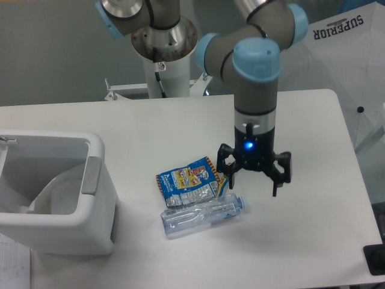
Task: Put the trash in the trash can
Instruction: 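Lower the open gripper toward the clear plastic bottle, then close the gripper on the bottle's cap end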
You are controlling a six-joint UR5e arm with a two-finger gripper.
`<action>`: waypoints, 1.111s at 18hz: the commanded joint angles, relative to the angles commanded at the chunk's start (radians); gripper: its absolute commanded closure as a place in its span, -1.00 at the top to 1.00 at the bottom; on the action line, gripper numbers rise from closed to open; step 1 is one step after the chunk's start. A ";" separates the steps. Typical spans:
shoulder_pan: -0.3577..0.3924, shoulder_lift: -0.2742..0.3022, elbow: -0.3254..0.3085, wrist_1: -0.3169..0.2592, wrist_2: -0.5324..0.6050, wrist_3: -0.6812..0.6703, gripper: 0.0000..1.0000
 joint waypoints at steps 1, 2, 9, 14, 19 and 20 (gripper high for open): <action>0.000 -0.014 -0.009 -0.002 0.000 0.032 1.00; 0.000 -0.025 -0.017 -0.003 0.000 0.058 1.00; -0.018 -0.052 -0.046 -0.012 0.023 0.177 1.00; -0.055 -0.081 -0.060 -0.015 0.115 0.281 1.00; -0.063 -0.094 -0.072 -0.014 0.110 0.273 1.00; -0.070 -0.100 -0.071 -0.014 0.112 0.267 1.00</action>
